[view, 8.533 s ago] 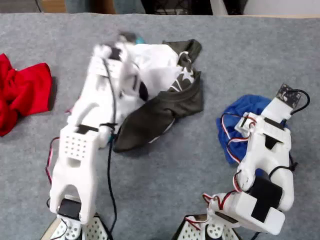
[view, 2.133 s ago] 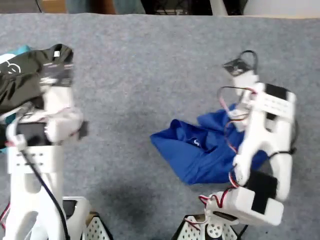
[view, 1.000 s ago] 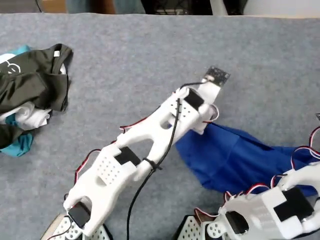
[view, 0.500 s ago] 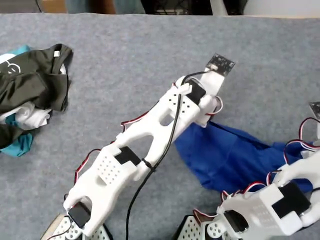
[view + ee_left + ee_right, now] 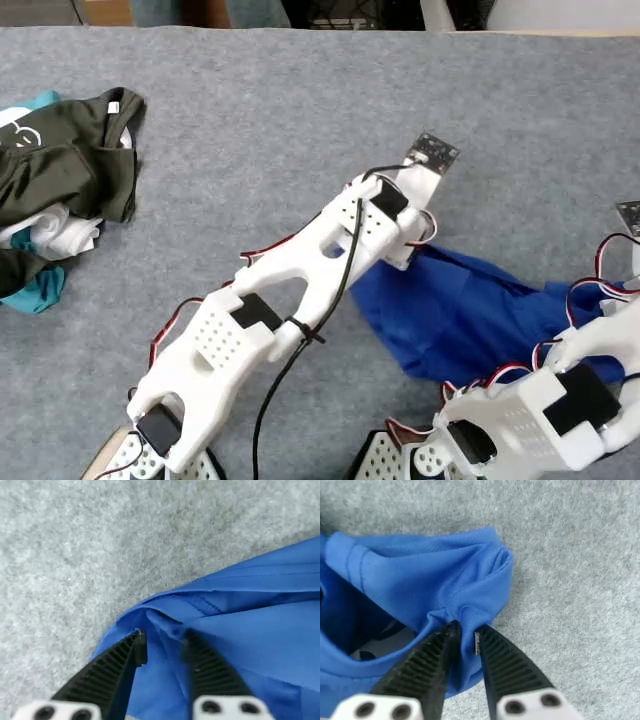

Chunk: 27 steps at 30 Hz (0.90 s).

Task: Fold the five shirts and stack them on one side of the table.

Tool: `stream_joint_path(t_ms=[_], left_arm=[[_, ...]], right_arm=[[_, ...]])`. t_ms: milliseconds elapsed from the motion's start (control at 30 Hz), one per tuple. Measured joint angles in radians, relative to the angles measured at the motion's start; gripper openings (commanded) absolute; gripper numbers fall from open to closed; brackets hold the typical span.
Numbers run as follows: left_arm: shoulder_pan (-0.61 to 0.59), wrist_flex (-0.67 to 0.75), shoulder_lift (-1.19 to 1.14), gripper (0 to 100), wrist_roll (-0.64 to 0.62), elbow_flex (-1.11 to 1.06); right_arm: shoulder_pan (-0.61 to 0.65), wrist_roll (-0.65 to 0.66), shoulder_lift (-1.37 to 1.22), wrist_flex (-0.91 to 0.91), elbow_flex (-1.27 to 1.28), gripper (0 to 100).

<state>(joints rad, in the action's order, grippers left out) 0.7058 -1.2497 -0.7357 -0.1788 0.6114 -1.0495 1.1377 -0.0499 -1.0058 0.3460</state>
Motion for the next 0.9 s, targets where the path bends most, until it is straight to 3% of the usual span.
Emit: stream_joint_path(t_ms=[500, 667, 733, 900], left_arm=[[0.064, 0.009, -0.003, 3, 0.0, 0.0], [0.04, -0.092, -0.003, 3, 0.0, 0.031], [0.012, -0.158, -0.003, 3, 0.0, 0.092], [-0.084, -0.362, -0.003, 3, 0.021, 0.353]], right_arm=[[0.0, 0.0, 0.0, 0.0, 0.0, 1.2], [0.0, -0.055, 0.0, 0.0, -0.055, 2.8], [0.0, -0.094, 0.0, -0.006, -0.094, 8.2], [0.008, -0.203, 0.0, -0.103, -0.249, 34.0]])
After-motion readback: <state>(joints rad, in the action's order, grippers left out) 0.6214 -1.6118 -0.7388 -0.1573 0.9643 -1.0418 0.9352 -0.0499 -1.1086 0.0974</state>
